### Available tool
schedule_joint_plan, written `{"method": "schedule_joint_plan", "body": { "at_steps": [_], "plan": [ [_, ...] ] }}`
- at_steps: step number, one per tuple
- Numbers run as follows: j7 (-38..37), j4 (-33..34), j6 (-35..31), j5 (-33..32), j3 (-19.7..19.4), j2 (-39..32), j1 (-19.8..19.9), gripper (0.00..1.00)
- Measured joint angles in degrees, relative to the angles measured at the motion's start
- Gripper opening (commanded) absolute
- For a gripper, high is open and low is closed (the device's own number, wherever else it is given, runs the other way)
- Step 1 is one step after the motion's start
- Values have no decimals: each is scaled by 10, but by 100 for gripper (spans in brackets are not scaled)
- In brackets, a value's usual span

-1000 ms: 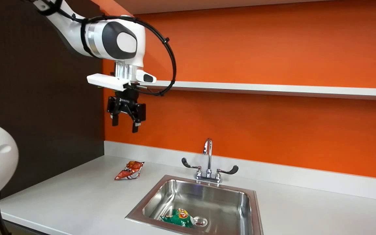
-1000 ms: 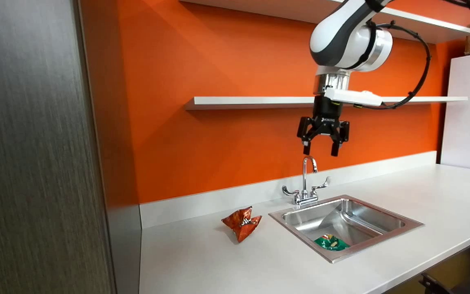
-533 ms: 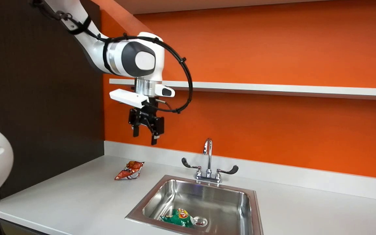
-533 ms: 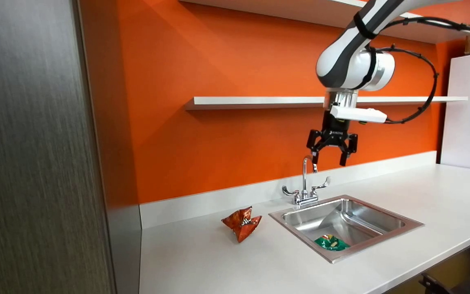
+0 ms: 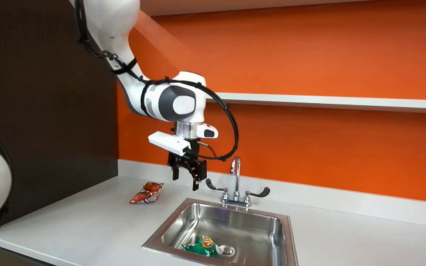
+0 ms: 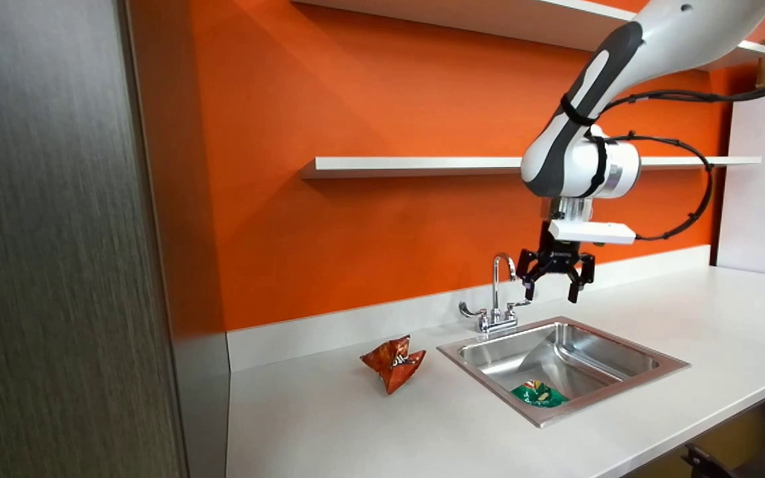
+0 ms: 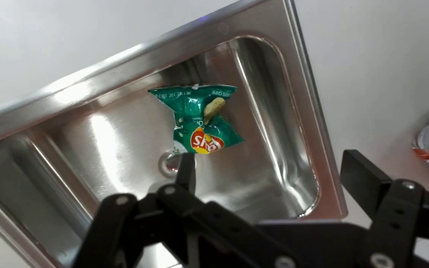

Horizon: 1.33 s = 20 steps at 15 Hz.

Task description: Pick up the snack from the sink and place it on the counter

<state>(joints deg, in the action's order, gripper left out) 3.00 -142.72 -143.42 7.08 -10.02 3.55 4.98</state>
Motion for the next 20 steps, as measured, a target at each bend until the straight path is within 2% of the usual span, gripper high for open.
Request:
{"method": "schedule_joint_plan", "body": {
  "at_steps": [5,9,14,20],
  "plan": [
    [64,44,-33,43,-6,-103,15,100],
    [86,97,-41,46,-2,-183,35,100],
    [96,164,-41,46,21,-276,60,100],
    [96,225,-41,45,47,-361,67,100]
  ]
}}
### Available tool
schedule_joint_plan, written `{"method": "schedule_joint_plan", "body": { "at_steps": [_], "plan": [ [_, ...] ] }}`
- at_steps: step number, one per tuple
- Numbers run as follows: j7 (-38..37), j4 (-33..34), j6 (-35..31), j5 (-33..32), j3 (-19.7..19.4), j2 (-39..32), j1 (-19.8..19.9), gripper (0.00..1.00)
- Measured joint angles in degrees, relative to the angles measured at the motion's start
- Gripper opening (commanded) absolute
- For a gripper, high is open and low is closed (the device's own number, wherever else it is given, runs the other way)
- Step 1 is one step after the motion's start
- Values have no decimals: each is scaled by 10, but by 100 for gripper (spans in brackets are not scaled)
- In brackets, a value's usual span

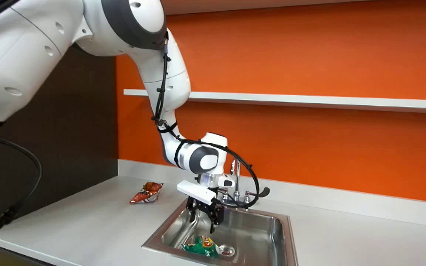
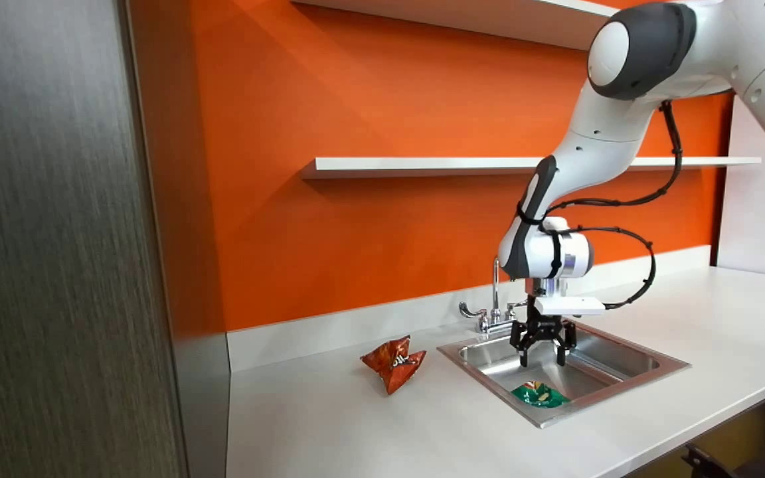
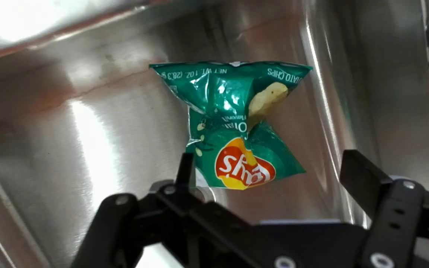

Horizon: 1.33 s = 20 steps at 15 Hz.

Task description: Pick up the snack from the sink and place it on the counter

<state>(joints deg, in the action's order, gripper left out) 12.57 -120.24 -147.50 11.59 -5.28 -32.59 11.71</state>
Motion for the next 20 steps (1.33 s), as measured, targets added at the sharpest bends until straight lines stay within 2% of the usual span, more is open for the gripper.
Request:
{"method": "schedule_joint_plan", "body": {
  "at_steps": [9,20],
  "plan": [
    [0,49,1,-14,11,-73,0,100],
    [-2,69,1,-30,13,-104,-1,100]
  ]
}}
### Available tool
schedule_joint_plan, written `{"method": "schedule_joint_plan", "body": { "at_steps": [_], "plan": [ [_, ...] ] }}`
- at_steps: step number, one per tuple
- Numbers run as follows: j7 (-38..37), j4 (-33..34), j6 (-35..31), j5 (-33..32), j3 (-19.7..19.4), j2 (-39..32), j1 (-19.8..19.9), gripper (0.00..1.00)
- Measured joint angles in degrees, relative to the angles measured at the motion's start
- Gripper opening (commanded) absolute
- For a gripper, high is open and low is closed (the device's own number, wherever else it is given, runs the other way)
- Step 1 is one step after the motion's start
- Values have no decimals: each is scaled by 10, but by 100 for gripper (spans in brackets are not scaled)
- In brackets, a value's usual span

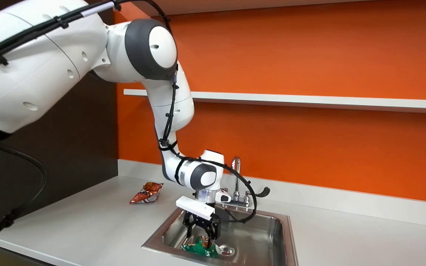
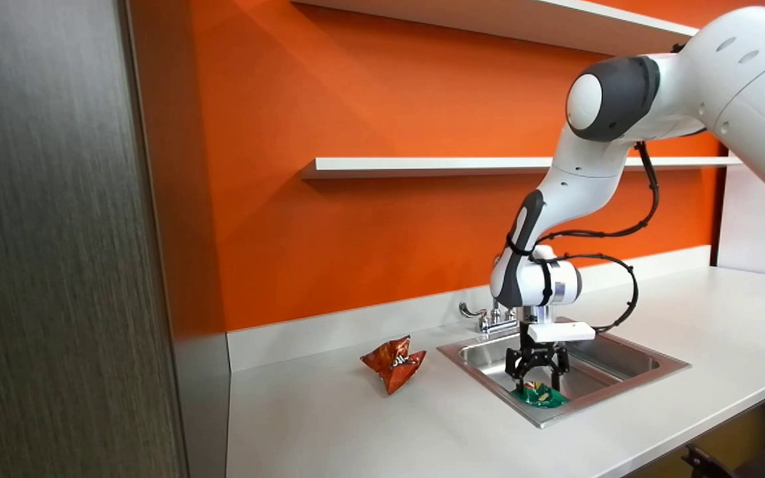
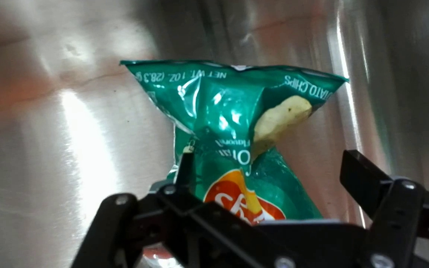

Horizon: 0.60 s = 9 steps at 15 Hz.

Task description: Pick up the snack from the sink and place it on the counter

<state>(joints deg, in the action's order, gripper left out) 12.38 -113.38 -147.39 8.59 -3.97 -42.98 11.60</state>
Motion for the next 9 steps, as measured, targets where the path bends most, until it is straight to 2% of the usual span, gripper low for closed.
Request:
{"method": "schedule_joint_plan", "body": {
  "at_steps": [1,2,9],
  "plan": [
    [0,1,0,0,0,-2,0,100],
    [0,3,0,0,0,-3,0,80],
    [0,10,0,0,1,-11,0,24]
  ]
}}
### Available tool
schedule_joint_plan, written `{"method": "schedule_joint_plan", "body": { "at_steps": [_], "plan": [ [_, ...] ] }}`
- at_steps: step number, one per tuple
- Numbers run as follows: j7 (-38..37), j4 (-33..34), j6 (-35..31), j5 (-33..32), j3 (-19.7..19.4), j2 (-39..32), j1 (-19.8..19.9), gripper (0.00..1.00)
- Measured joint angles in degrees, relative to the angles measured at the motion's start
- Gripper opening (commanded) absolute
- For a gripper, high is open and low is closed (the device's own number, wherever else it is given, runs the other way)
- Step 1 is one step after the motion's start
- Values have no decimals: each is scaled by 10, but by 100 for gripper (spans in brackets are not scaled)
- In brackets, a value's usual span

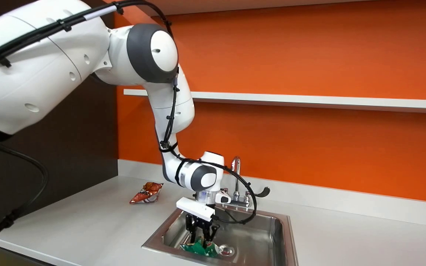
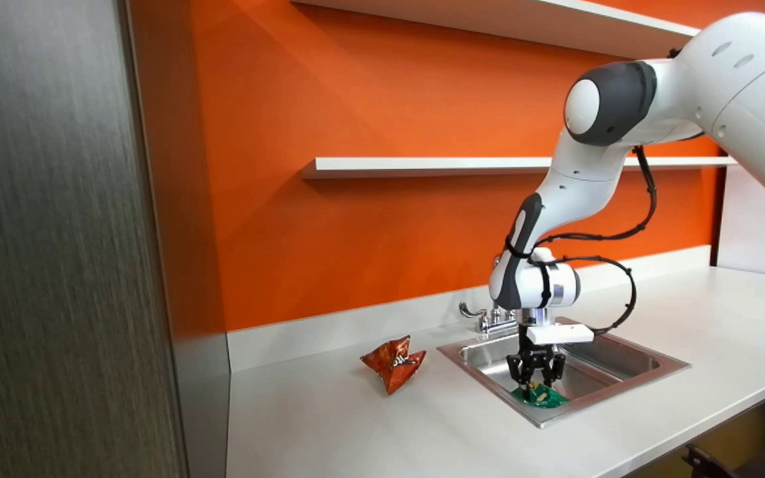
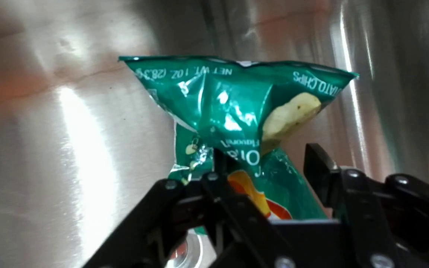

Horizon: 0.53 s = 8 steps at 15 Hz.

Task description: Pick up the snack from the sink and place it on the counter

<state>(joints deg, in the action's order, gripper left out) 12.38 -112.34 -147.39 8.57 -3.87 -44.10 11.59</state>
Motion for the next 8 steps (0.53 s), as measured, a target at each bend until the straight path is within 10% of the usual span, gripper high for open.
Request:
{"method": "schedule_joint_plan", "body": {
  "at_steps": [3,8],
  "plan": [
    [0,2,0,0,0,0,0,2],
    [0,8,0,0,1,0,0,1]
  ]
}}
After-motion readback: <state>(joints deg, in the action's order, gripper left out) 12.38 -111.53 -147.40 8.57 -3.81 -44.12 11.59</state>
